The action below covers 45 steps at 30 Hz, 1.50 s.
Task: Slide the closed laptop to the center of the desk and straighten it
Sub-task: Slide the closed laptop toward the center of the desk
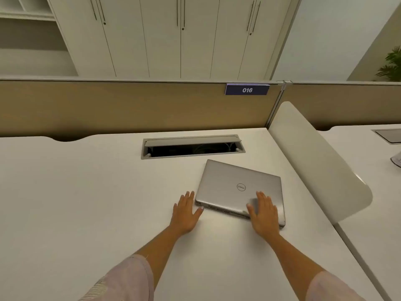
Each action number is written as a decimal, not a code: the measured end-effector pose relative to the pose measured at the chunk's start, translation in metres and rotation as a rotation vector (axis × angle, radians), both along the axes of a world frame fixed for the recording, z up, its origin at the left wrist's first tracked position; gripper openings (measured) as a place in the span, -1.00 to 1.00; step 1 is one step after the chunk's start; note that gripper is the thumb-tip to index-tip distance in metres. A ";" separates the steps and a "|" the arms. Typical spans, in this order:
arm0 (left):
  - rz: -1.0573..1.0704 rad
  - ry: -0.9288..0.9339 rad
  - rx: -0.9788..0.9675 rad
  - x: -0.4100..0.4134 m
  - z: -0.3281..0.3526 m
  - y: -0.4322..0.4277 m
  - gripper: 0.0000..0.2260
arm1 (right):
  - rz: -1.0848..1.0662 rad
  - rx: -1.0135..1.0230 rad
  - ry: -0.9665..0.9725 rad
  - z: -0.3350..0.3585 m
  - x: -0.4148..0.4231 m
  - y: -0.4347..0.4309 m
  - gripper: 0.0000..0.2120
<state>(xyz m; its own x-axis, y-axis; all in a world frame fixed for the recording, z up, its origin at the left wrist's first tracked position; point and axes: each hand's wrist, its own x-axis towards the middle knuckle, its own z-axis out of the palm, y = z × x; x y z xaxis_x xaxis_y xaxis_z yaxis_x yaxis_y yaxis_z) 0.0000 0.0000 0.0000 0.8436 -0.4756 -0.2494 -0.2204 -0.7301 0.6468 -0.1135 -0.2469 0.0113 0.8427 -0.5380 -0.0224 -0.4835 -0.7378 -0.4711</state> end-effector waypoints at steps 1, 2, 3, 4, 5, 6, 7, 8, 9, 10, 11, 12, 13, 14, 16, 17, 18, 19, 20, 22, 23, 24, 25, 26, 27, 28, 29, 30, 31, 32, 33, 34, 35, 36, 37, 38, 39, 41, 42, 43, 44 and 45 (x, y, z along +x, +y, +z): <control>0.022 0.013 -0.016 0.002 0.000 -0.009 -0.36 | -0.060 0.007 -0.022 0.001 -0.001 -0.011 -0.42; 0.044 0.042 -0.013 0.005 0.003 -0.017 -0.34 | -0.129 0.009 -0.009 0.003 -0.001 -0.020 -0.40; 0.068 0.069 -0.013 0.007 0.006 -0.025 -0.33 | -0.182 0.008 0.005 0.002 -0.002 -0.030 -0.38; 0.095 0.114 -0.029 0.009 0.011 -0.032 -0.32 | -0.229 0.028 0.034 0.003 -0.005 -0.037 -0.35; 0.123 0.162 -0.054 0.012 0.013 -0.040 -0.30 | -0.265 0.049 0.044 0.001 -0.005 -0.044 -0.32; 0.158 0.218 -0.088 0.014 0.015 -0.046 -0.29 | -0.299 0.085 0.047 0.000 -0.007 -0.046 -0.27; 0.197 0.265 -0.116 0.016 0.017 -0.052 -0.28 | -0.328 0.124 0.044 -0.001 -0.008 -0.048 -0.23; 0.235 0.293 -0.127 0.018 0.018 -0.057 -0.26 | -0.355 0.144 0.043 -0.002 -0.008 -0.048 -0.20; 0.265 0.299 -0.116 0.020 0.018 -0.063 -0.25 | -0.374 0.143 0.050 -0.004 -0.008 -0.049 -0.19; 0.294 0.299 -0.094 0.022 0.019 -0.068 -0.23 | -0.388 0.133 0.062 -0.005 -0.007 -0.049 -0.19; 0.324 0.300 -0.073 0.024 0.021 -0.073 -0.22 | -0.404 0.133 0.065 -0.006 -0.006 -0.048 -0.20; 0.356 0.311 -0.058 0.026 0.024 -0.078 -0.21 | -0.424 0.148 0.062 -0.007 -0.004 -0.047 -0.20; 0.392 0.335 -0.050 0.030 0.027 -0.081 -0.21 | -0.446 0.175 0.054 -0.007 -0.001 -0.046 -0.20; 0.429 0.367 -0.048 0.035 0.030 -0.084 -0.21 | -0.470 0.205 0.049 -0.006 0.002 -0.046 -0.18; 0.489 0.447 -0.073 0.043 0.034 -0.085 -0.20 | -0.516 0.251 0.052 -0.004 0.007 -0.047 -0.10; 0.508 0.492 -0.108 0.047 0.034 -0.083 -0.19 | -0.542 0.269 0.057 -0.003 0.009 -0.049 -0.06; 0.516 0.531 -0.142 0.048 0.033 -0.081 -0.19 | -0.570 0.291 0.065 0.000 0.012 -0.051 -0.03; 0.511 0.555 -0.161 0.048 0.031 -0.079 -0.18 | -0.599 0.314 0.071 0.003 0.014 -0.053 -0.02; 0.499 0.563 -0.160 0.045 0.029 -0.077 -0.19 | -0.626 0.331 0.079 0.006 0.017 -0.056 -0.02; 0.485 0.568 -0.150 0.038 0.024 -0.074 -0.23 | -0.674 0.338 0.103 0.011 0.021 -0.060 -0.05; 0.484 0.578 -0.167 0.035 0.022 -0.073 -0.25 | -0.695 0.337 0.116 0.014 0.023 -0.062 -0.06; 0.487 0.588 -0.193 0.031 0.020 -0.071 -0.26 | -0.711 0.345 0.124 0.016 0.024 -0.063 -0.06; 0.493 0.592 -0.216 0.028 0.018 -0.068 -0.27 | -0.722 0.362 0.124 0.018 0.025 -0.061 -0.07; 0.499 0.588 -0.224 0.026 0.016 -0.064 -0.26 | -0.728 0.381 0.121 0.020 0.026 -0.059 -0.08; 0.506 0.574 -0.220 0.023 0.015 -0.057 -0.25 | -0.728 0.397 0.117 0.021 0.026 -0.056 -0.09; 0.520 0.551 -0.205 0.021 0.014 -0.050 -0.25 | -0.722 0.410 0.113 0.022 0.027 -0.050 -0.10; 0.541 0.522 -0.185 0.018 0.012 -0.042 -0.24 | -0.712 0.424 0.110 0.023 0.028 -0.043 -0.10; 0.567 0.492 -0.169 0.015 0.011 -0.033 -0.23 | -0.700 0.442 0.107 0.024 0.030 -0.036 -0.11; 0.596 0.464 -0.164 0.013 0.010 -0.023 -0.22 | -0.684 0.464 0.103 0.024 0.033 -0.027 -0.11; 0.629 0.445 -0.176 0.011 0.009 -0.013 -0.22 | -0.666 0.485 0.098 0.025 0.037 -0.019 -0.11; 0.665 0.433 -0.201 0.009 0.008 -0.002 -0.22 | -0.646 0.506 0.096 0.026 0.041 -0.009 -0.10; 0.700 0.428 -0.230 0.008 0.007 0.010 -0.22 | -0.624 0.524 0.097 0.027 0.045 0.001 -0.09; 0.731 0.425 -0.257 0.007 0.006 0.023 -0.23 | -0.602 0.539 0.100 0.028 0.050 0.012 -0.08; 0.757 0.420 -0.279 0.006 0.005 0.036 -0.24 | -0.581 0.552 0.103 0.029 0.054 0.023 -0.06; 0.782 0.414 -0.295 0.005 0.005 0.048 -0.25 | -0.559 0.566 0.106 0.029 0.059 0.034 -0.05; 0.808 0.407 -0.306 0.004 0.005 0.061 -0.26 | -0.536 0.579 0.109 0.029 0.063 0.044 -0.04; 0.835 0.399 -0.312 0.002 0.005 0.073 -0.26 | -0.509 0.590 0.114 0.028 0.067 0.056 -0.03; 0.891 0.384 -0.327 -0.002 0.004 0.098 -0.26 | -0.453 0.606 0.122 0.027 0.076 0.079 -0.03; 0.920 0.377 -0.339 -0.005 0.003 0.110 -0.27 | -0.426 0.613 0.124 0.026 0.080 0.090 -0.04; 0.949 0.371 -0.355 -0.007 0.002 0.121 -0.28 | -0.401 0.616 0.128 0.026 0.083 0.101 -0.04; 0.975 0.366 -0.373 -0.010 0.001 0.131 -0.28 | -0.378 0.615 0.134 0.025 0.087 0.111 -0.06; 0.997 0.360 -0.393 -0.012 0.001 0.140 -0.29 | -0.359 0.610 0.141 0.025 0.090 0.121 -0.07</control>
<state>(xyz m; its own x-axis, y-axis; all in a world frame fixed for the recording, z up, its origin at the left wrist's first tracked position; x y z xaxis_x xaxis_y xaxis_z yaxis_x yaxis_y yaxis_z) -0.0123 0.1404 0.0009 0.7995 0.2704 -0.5364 0.5925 -0.2078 0.7783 -0.0232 -0.1255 0.0365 0.5831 -0.6382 -0.5028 -0.7336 -0.1477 -0.6633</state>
